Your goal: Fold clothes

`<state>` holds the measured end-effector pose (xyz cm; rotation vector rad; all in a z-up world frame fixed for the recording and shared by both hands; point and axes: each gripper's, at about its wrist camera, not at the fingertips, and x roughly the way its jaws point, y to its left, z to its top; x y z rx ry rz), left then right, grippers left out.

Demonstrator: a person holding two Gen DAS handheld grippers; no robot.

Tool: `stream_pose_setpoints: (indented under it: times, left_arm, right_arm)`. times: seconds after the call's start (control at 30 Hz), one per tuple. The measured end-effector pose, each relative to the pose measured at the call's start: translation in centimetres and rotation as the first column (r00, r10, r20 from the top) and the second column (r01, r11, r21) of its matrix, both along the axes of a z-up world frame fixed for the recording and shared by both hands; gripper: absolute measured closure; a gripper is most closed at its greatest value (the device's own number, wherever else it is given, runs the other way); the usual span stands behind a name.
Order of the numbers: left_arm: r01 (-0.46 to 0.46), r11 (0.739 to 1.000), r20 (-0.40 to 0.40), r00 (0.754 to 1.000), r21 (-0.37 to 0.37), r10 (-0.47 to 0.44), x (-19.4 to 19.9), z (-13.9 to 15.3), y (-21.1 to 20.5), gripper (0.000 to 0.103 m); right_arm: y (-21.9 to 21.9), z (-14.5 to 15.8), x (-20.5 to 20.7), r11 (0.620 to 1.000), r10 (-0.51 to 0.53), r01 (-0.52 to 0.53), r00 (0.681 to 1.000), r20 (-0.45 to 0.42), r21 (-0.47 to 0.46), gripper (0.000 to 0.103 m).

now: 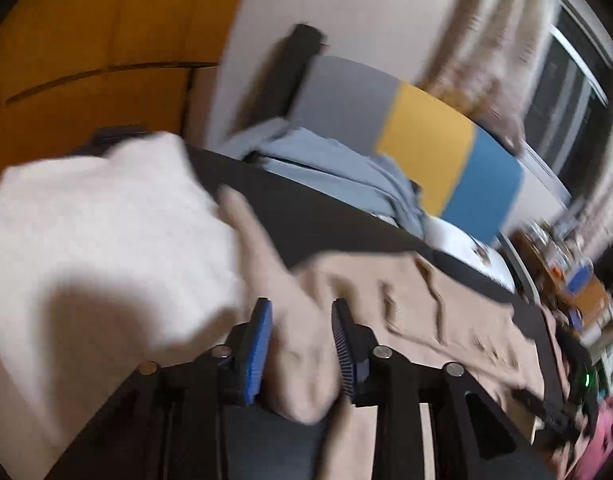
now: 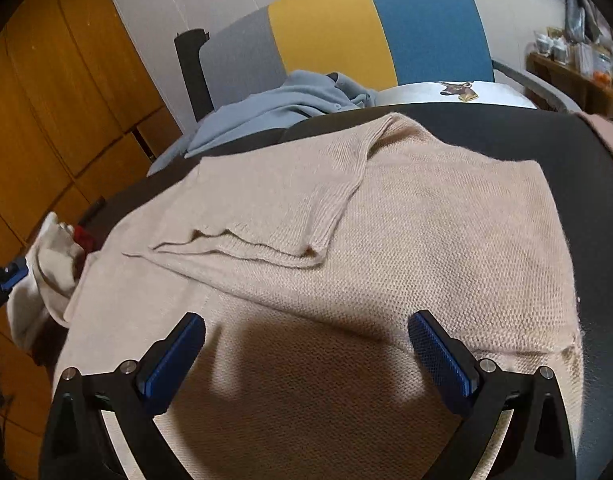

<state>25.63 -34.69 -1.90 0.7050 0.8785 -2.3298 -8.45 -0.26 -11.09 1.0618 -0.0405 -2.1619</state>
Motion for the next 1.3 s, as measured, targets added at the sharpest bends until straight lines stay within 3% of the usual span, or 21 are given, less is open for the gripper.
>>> stream_pose_setpoints:
  times: [0.1,0.17,0.33,0.43,0.5,0.63,0.77,0.83,0.93,1.0,1.1,1.23,1.3]
  left_arm:
    - [-0.066,0.998,0.002,0.998,-0.010,0.066,2.5,1.1,-2.5,0.069]
    - [-0.051,0.999,0.006,0.999,0.008,0.051,1.5,0.9,-3.4,0.069]
    - [-0.049,0.998,0.112,0.993,0.033,0.045,-0.7,-0.3,-4.9,0.069]
    - [-0.053,0.994,0.168,0.985,0.098,0.036,-2.1,-1.7,-5.8,0.077]
    - [-0.060,0.992,0.164,0.986,0.106,0.042,-2.4,-1.6,-6.0,0.098]
    - [-0.076,0.991,0.142,0.988,0.114,0.059,-2.7,-1.1,-6.4,0.099]
    - [-0.068,0.981,-0.064,0.995,0.181,0.080,-3.0,0.9,-6.5,0.099]
    - [-0.009,0.983,-0.201,0.979,0.181,0.046,-4.2,3.0,-5.4,0.099]
    - [0.109,0.984,-0.344,0.937,0.140,-0.055,-6.8,5.8,-2.5,0.099]
    - [0.228,0.967,-0.402,0.901,0.113,-0.165,-9.3,7.0,0.6,0.099]
    - [0.379,0.922,-0.379,0.866,0.072,-0.326,-13.9,6.2,6.5,0.099]
    - [0.543,0.834,-0.240,0.826,0.099,-0.510,-19.1,0.5,13.7,0.099]
    - [0.581,0.805,-0.161,0.812,0.119,-0.561,-19.8,-3.0,16.3,0.096]
  right_arm:
    - [0.0,0.0,0.0,1.000,0.000,0.000,1.000,0.002,-0.010,0.000]
    - [0.1,0.0,-0.1,1.000,0.001,-0.001,1.000,0.003,-0.016,0.000]
    - [0.1,0.0,-0.1,1.000,0.001,-0.001,1.000,0.002,-0.014,0.000]
    - [-0.2,0.0,0.0,1.000,0.002,-0.002,1.000,-0.008,0.007,0.000]
    - [-0.3,0.0,0.0,1.000,0.002,-0.002,1.000,-0.012,0.016,0.000]
    - [-0.3,-0.1,0.0,1.000,0.001,-0.001,1.000,-0.011,0.012,0.000]
    - [-0.3,-0.1,0.0,1.000,0.000,0.000,1.000,-0.011,0.010,0.000]
    - [-0.4,-0.1,0.1,1.000,-0.001,0.001,1.000,-0.012,0.011,0.000]
    - [-0.4,-0.1,0.0,1.000,0.000,0.000,1.000,-0.013,0.015,0.000]
    - [-0.3,-0.1,0.0,1.000,0.000,0.000,1.000,-0.012,0.012,0.000]
    - [-0.1,-0.1,-0.2,1.000,0.002,-0.002,1.000,-0.003,-0.003,0.000]
    - [0.2,-0.1,-0.3,1.000,0.004,-0.004,1.000,0.008,-0.026,0.000]
    - [0.2,0.0,-0.4,0.999,0.005,-0.005,1.000,0.013,-0.032,0.000]
